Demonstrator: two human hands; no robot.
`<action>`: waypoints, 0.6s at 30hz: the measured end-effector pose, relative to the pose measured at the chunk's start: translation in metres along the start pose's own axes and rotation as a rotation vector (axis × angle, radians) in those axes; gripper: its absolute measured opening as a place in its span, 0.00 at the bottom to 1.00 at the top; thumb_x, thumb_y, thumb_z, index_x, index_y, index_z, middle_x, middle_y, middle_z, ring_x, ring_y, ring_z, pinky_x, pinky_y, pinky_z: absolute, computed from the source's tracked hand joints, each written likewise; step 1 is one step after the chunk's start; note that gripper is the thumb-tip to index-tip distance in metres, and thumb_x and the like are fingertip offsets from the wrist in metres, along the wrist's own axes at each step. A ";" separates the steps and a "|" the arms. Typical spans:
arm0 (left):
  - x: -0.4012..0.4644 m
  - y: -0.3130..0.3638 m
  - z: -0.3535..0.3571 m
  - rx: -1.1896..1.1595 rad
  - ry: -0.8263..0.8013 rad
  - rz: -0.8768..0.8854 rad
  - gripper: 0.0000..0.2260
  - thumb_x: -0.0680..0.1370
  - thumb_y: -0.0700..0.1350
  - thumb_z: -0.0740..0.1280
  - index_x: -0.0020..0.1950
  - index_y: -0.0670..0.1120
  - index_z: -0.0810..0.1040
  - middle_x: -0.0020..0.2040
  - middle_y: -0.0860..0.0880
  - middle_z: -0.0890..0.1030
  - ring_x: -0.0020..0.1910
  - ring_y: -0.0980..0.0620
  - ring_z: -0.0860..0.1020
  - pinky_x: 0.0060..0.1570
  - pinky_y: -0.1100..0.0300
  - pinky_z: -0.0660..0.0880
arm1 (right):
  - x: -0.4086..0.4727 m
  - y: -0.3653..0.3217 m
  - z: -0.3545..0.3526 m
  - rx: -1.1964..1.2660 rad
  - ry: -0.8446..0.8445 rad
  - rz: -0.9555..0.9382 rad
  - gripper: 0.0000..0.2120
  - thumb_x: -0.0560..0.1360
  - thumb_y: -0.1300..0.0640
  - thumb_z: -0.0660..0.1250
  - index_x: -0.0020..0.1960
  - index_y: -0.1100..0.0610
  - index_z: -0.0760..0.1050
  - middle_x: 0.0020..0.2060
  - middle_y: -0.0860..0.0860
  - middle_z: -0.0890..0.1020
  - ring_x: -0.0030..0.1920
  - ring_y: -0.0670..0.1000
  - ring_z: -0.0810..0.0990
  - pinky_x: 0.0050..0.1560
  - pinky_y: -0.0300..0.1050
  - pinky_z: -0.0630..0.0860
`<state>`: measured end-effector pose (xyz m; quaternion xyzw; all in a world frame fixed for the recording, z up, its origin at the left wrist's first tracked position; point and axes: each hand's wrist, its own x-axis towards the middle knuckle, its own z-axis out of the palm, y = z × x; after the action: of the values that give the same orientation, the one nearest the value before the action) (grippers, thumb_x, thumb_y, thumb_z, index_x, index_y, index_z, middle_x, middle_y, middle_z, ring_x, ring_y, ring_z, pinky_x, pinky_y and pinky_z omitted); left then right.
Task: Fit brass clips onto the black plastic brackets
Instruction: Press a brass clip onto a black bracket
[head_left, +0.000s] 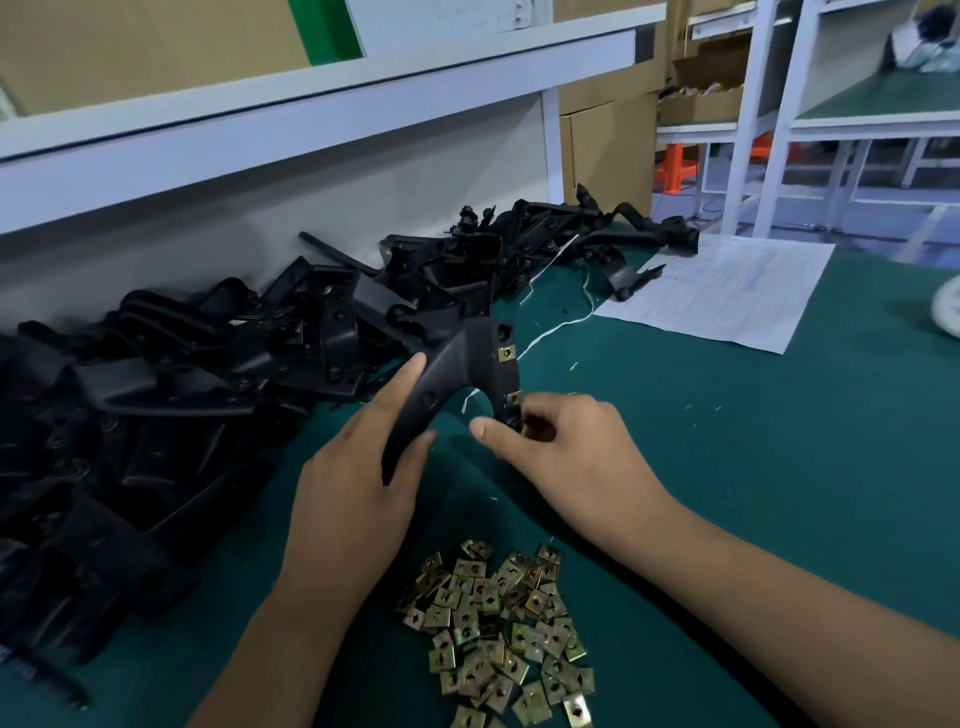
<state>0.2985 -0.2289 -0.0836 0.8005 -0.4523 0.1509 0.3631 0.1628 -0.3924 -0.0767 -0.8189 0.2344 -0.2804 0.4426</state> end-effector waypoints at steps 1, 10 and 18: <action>0.000 0.001 0.000 -0.006 -0.009 0.003 0.29 0.80 0.55 0.67 0.80 0.69 0.61 0.70 0.60 0.78 0.67 0.61 0.77 0.63 0.61 0.75 | 0.000 -0.001 0.000 -0.034 0.020 -0.004 0.26 0.75 0.35 0.71 0.34 0.57 0.74 0.26 0.49 0.75 0.27 0.47 0.70 0.30 0.41 0.68; 0.001 -0.001 0.001 -0.058 -0.020 -0.022 0.31 0.78 0.50 0.72 0.77 0.70 0.65 0.68 0.66 0.78 0.65 0.68 0.76 0.66 0.64 0.75 | -0.003 -0.004 -0.001 -0.251 0.077 -0.040 0.30 0.76 0.30 0.62 0.32 0.55 0.67 0.25 0.50 0.72 0.29 0.52 0.74 0.29 0.45 0.65; 0.003 -0.002 0.004 -0.086 -0.048 -0.007 0.31 0.78 0.50 0.72 0.77 0.71 0.66 0.68 0.69 0.77 0.66 0.70 0.74 0.65 0.74 0.68 | -0.003 -0.001 -0.003 -0.311 0.020 -0.099 0.29 0.81 0.34 0.60 0.33 0.56 0.66 0.26 0.50 0.72 0.32 0.56 0.74 0.32 0.49 0.69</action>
<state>0.3009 -0.2330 -0.0858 0.7889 -0.4643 0.1110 0.3869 0.1587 -0.3925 -0.0751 -0.8853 0.2390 -0.2702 0.2936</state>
